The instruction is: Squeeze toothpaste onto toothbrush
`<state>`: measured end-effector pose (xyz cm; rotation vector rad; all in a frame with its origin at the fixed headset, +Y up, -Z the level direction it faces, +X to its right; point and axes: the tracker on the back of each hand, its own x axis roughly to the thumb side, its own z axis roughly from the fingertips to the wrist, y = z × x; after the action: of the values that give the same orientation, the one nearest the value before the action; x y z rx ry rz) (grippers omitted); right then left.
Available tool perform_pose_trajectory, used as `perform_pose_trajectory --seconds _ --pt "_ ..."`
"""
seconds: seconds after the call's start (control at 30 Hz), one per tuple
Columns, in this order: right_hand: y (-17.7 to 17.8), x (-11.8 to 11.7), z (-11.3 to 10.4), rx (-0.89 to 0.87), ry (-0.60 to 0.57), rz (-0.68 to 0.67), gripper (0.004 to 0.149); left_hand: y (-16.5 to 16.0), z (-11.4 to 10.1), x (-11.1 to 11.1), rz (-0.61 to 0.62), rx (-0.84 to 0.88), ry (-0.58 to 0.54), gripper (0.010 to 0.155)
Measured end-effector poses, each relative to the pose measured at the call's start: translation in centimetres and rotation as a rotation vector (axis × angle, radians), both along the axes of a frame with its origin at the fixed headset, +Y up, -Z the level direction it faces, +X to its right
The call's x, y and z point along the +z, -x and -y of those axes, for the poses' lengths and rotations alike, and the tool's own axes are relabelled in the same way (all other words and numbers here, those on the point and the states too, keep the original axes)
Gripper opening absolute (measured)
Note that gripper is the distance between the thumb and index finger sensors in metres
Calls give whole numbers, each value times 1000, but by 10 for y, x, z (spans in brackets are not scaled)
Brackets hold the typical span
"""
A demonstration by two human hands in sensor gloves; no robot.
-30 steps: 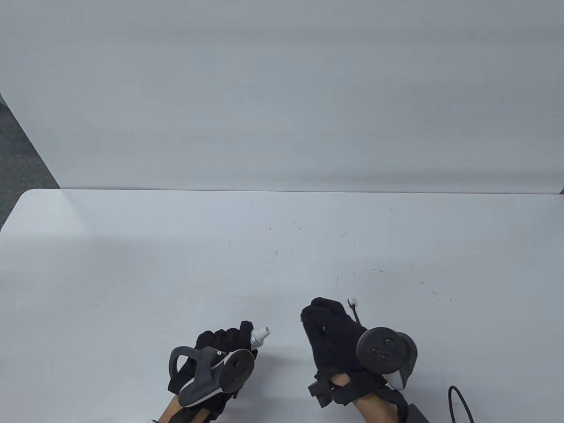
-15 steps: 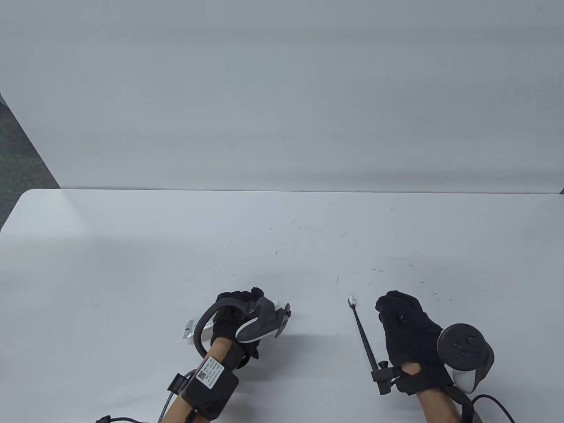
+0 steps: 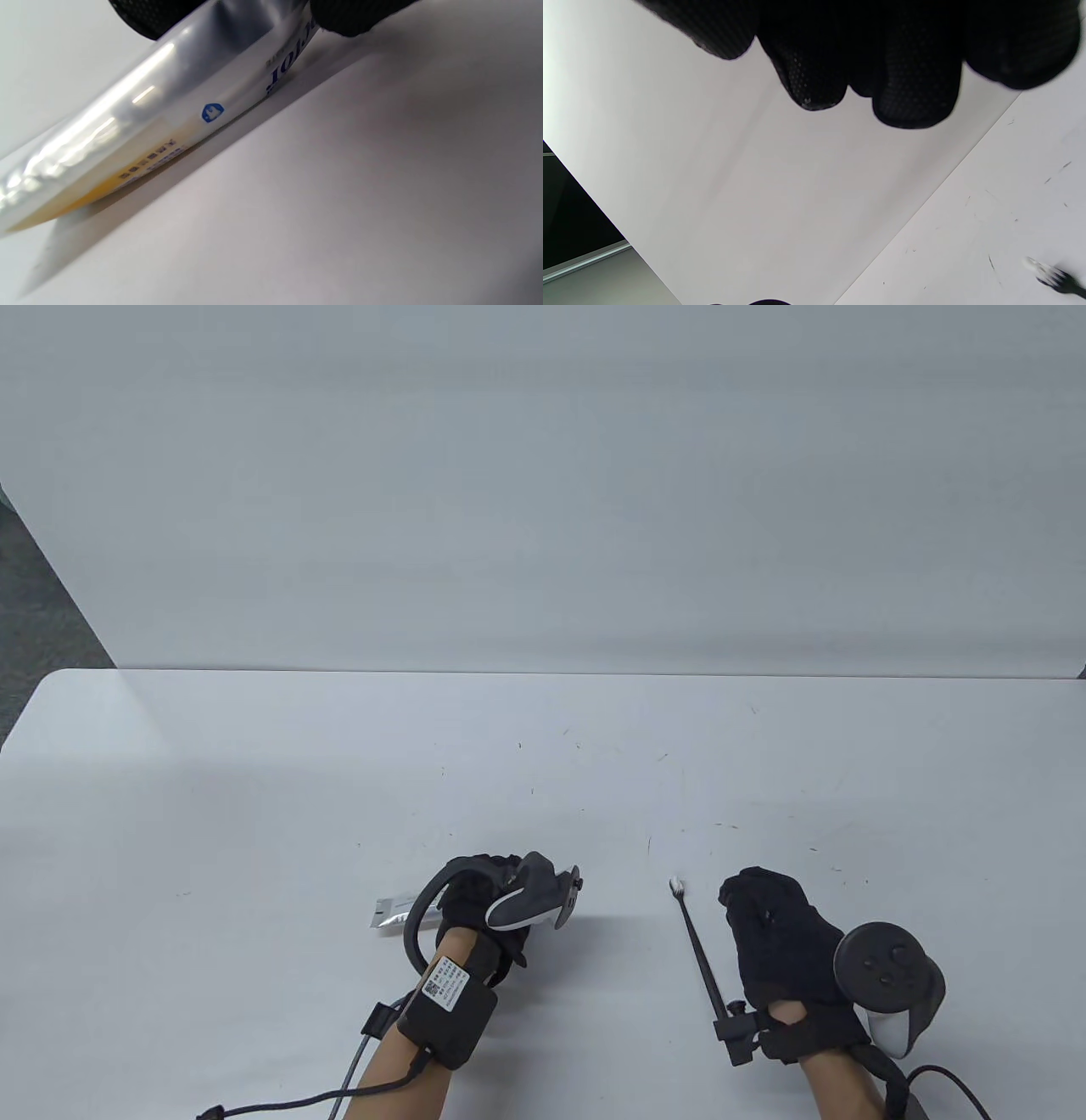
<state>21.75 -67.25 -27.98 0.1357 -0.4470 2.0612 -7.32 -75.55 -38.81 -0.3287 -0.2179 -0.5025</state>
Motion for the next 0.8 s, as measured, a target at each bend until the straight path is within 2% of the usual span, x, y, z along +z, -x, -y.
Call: perform_pose_trajectory --seconds 0.1,0.27,0.3,0.4,0.63,0.7,0.8 --pt "0 0 0 -1 -1 -4 46 3 -5 2 3 36 27 75" --pt "2 2 0 3 -6 -11 46 5 -9 7 17 53 31 78" --pt "3 2 0 2 -5 -15 46 5 -9 8 26 52 32 73" --pt "4 2 0 0 -2 -24 46 5 -9 11 26 65 42 78" --pt "6 2 1 16 1 -35 46 8 -15 16 39 71 -6 79" --pt "6 2 0 18 0 -39 46 12 -23 19 41 105 -31 80" --pt "5 4 -2 28 -15 -40 47 22 -52 28 53 191 -138 82"
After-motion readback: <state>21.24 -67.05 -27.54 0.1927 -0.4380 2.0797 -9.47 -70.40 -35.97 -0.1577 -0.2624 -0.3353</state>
